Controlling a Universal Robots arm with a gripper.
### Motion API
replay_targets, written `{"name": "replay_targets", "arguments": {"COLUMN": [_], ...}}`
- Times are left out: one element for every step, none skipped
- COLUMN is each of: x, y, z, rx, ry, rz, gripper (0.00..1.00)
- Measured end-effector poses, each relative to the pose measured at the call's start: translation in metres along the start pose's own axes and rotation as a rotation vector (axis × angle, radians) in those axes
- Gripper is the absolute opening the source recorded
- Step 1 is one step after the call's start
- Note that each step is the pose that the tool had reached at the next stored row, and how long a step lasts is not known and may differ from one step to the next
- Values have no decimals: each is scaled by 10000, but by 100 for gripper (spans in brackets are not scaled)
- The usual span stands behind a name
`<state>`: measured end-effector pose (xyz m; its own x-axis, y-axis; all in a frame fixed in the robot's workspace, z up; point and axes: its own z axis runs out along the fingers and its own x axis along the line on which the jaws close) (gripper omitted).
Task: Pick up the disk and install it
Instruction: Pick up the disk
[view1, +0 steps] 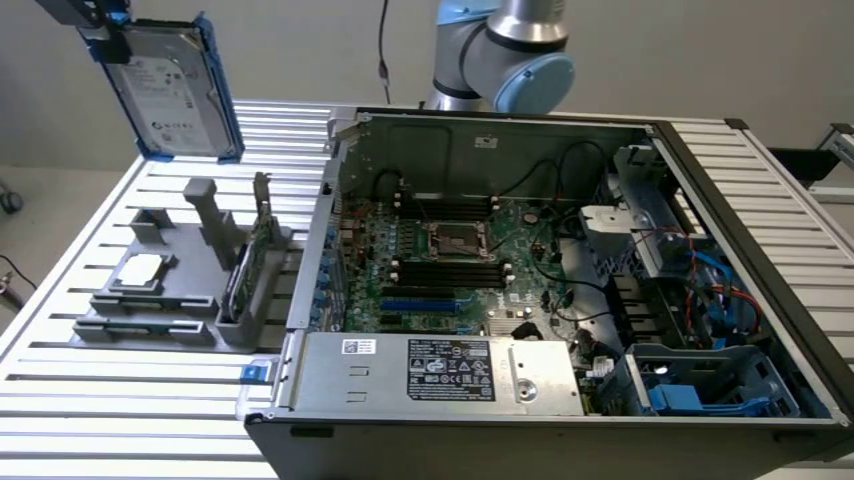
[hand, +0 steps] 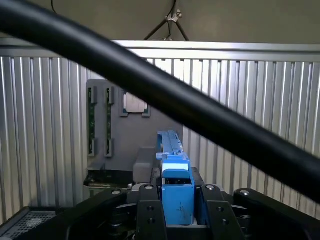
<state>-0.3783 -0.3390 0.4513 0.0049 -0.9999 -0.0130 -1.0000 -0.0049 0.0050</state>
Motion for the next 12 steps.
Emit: {"name": "replay_targets", "arguments": {"x": [13, 25, 37, 49, 61, 73, 86, 98, 109, 121, 134, 146], "y": [-43, -84, -125, -166, -207, -248, -291, -331, -371, -412, -457, -499], "z": [-37, -72, -104, -137, -170, -203, -237, -268, -298, -330, -362, -392], "rx": [-1, -1, -1, -2, -4, -4, -4, -5, -6, -7, -8, -10], "ry": [0, 0, 0, 0, 1, 0, -1, 0, 0, 0, 0, 0], "rz": [0, -1, -2, -1, -1, -1, -3, -2, -2, -3, -3, -4], "gripper": [33, 33, 33, 33, 33, 33, 33, 33, 33, 33, 33, 33]}}
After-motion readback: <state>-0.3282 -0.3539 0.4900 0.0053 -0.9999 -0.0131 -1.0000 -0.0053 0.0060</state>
